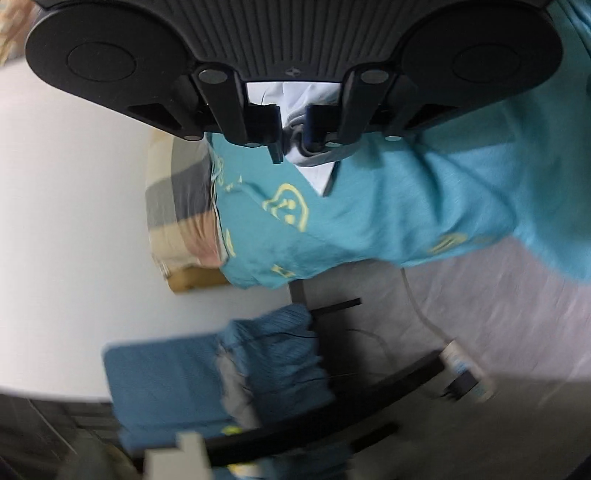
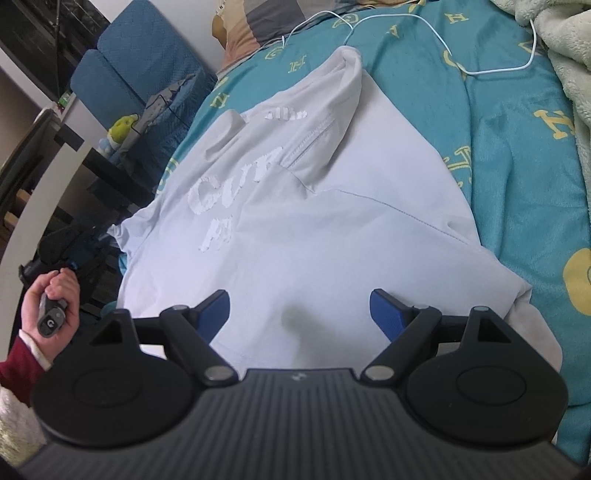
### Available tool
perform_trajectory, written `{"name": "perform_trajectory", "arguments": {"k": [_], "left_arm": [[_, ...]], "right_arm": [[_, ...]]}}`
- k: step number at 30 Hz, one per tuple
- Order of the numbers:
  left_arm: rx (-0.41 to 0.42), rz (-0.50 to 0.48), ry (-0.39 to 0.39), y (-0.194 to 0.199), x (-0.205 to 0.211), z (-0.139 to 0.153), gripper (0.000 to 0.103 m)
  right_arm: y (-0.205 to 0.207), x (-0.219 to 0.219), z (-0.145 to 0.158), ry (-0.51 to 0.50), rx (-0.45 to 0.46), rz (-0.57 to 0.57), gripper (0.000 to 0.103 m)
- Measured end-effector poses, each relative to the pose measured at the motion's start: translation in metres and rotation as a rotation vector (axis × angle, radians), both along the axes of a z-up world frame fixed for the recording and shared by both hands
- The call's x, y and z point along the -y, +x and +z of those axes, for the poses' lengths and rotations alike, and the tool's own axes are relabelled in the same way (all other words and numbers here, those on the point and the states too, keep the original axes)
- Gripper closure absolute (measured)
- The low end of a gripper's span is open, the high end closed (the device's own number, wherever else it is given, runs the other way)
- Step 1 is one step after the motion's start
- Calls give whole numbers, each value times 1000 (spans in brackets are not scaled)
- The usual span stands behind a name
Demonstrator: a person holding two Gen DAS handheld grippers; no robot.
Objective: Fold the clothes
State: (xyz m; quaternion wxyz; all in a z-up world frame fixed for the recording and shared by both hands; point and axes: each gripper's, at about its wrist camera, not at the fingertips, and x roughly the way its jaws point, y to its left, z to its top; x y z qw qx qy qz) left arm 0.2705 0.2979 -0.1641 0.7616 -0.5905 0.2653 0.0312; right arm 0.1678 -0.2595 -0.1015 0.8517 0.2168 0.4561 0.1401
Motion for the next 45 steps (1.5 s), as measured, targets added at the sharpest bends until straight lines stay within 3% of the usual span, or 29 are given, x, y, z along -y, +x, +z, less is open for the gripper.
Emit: {"name": "perform_trajectory", "arguments": {"k": [3, 5, 7, 11, 13, 15, 18, 21, 22, 23, 25, 29, 33, 39, 45], "left_arm": [[49, -51, 105, 9, 14, 23, 97], [120, -128, 230, 12, 33, 51, 98], [215, -272, 404, 13, 68, 86, 98], [444, -684, 828, -18, 181, 139, 98], [502, -879, 878, -39, 233, 136, 97], [488, -1030, 885, -51, 275, 116, 97], [363, -1096, 929, -57, 314, 75, 94], [253, -1096, 916, -70, 322, 54, 82], [242, -1089, 936, -79, 322, 58, 70], [233, -1082, 959, -89, 322, 62, 58], [233, -1045, 1033, -116, 321, 78, 55], [144, -861, 1083, -166, 308, 114, 37], [109, -696, 1047, -183, 281, 128, 37], [121, -505, 944, -157, 208, 143, 37], [82, -371, 800, -144, 130, 132, 37]], "right_arm": [[0, 1, 3, 0, 10, -8, 18], [0, 2, 5, -1, 18, -16, 18], [-1, 6, 10, -4, 34, -34, 18], [-1, 19, 18, -4, 58, -83, 18], [-1, 26, 20, 2, 64, -105, 18], [-1, 31, 21, -1, 69, -121, 18], [-1, 39, 20, 0, 79, -134, 18], [-2, 47, 18, 19, 86, -137, 18], [-2, 50, 18, 37, 84, -135, 18], [-3, 53, 18, 56, 84, -133, 18], [-8, 54, 23, 95, 104, -116, 18], [-14, 42, 37, 95, 163, -52, 18], [-10, 8, 42, 68, 201, 75, 18], [17, -73, 41, -116, 242, 270, 18], [48, -156, 23, -305, 264, 472, 19]]}}
